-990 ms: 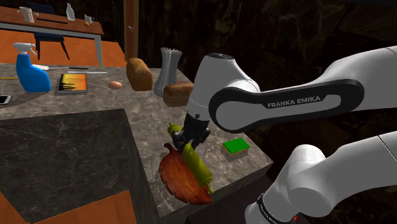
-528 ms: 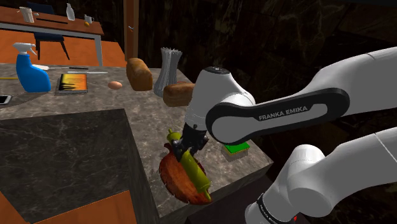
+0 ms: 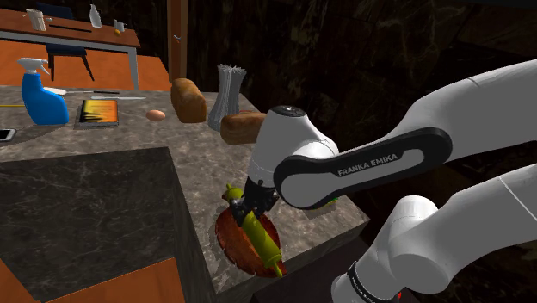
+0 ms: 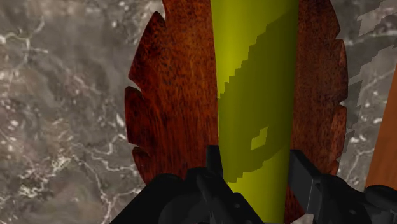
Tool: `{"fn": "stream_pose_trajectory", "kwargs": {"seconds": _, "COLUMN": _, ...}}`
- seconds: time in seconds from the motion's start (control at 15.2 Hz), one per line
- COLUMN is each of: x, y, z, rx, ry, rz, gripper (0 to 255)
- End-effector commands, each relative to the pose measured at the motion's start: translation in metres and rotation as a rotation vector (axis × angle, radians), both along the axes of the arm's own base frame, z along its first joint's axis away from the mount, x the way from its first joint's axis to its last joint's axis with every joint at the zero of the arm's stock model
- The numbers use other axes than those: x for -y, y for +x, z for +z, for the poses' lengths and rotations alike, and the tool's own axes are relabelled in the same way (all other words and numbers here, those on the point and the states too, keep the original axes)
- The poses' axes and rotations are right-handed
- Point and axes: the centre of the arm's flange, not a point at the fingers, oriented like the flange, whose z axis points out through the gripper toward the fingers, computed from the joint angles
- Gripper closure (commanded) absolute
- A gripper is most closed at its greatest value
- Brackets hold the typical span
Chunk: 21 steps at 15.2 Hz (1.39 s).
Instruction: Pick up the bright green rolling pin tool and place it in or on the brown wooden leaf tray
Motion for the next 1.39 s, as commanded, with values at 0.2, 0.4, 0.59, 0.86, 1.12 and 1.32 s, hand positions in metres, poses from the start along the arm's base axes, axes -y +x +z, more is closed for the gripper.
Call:
{"fn": "stream_pose_trajectory", "kwargs": {"seconds": 0.2, "x": 0.0, "y": 0.0, "z": -0.001, "rx": 0.001, "ry": 0.0, "rz": 0.0, "gripper": 255}}
{"fn": "stream_pose_trajectory", "kwargs": {"seconds": 0.4, "x": 0.0, "y": 0.0, "z": -0.001, "rx": 0.001, "ry": 0.0, "rz": 0.0, "gripper": 0}}
{"fn": "stream_pose_trajectory", "kwargs": {"seconds": 0.59, "x": 0.0, "y": 0.0, "z": -0.001, "rx": 0.001, "ry": 0.0, "rz": 0.0, "gripper": 0}}
{"fn": "stream_pose_trajectory", "kwargs": {"seconds": 0.86, "x": 0.002, "y": -0.001, "z": 0.039, "rx": 0.001, "ry": 0.0, "rz": 0.0, "gripper": 0}}
{"fn": "stream_pose_trajectory", "kwargs": {"seconds": 1.12, "x": 0.003, "y": -0.001, "z": 0.049, "rx": 0.001, "ry": 0.0, "rz": 0.0, "gripper": 0}}
{"fn": "stream_pose_trajectory", "kwargs": {"seconds": 1.32, "x": 0.003, "y": -0.001, "z": 0.049, "rx": 0.001, "ry": 0.0, "rz": 0.0, "gripper": 0}}
